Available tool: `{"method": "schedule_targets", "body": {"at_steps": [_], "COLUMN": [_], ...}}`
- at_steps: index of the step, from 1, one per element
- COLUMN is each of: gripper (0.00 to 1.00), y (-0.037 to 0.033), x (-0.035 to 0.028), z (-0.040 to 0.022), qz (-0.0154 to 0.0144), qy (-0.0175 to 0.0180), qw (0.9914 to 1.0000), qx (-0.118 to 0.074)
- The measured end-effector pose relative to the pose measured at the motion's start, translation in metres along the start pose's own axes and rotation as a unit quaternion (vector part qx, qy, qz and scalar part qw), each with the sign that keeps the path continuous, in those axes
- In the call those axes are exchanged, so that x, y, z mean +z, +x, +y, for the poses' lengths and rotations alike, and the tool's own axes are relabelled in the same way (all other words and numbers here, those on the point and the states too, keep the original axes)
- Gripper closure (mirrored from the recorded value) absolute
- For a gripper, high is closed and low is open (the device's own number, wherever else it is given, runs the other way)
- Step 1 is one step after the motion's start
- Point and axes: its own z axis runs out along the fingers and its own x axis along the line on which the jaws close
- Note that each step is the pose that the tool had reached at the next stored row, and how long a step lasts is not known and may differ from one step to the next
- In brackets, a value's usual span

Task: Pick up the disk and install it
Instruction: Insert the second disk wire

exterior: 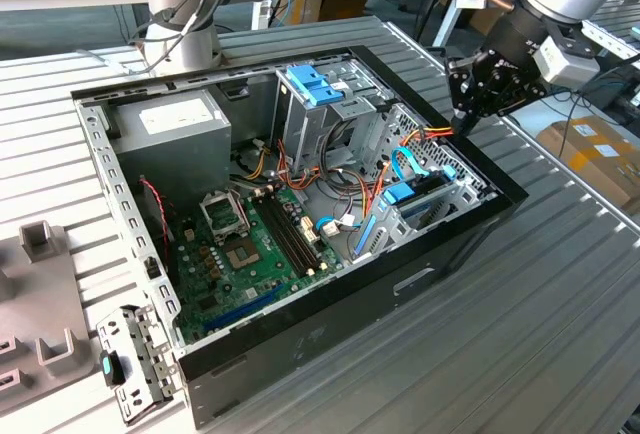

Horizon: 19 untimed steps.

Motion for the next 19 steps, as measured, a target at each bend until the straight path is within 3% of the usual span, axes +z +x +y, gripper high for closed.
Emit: {"method": "schedule_targets", "body": {"at_steps": [3, 10, 12, 15, 19], "gripper": [0.84, 0.84, 0.84, 0.84, 0.84], "y": [0.0000, 0.0000, -0.0001, -0.0003, -0.0003], "x": [-0.0001, -0.0002, -0.0017, -0.0090, -0.0091], "z": [0.0000, 0.0000, -0.0001, -0.0008, -0.0008], "qz": [0.0001, 0.0000, 0.0001, 0.0007, 0.0008], "qy": [-0.0001, 0.0000, -0.0001, -0.0011, -0.0013], "qw": [1.00000, 1.00000, 1.00000, 1.00000, 1.00000], "qx": [0.000, 0.000, 0.000, 0.000, 0.000]}}
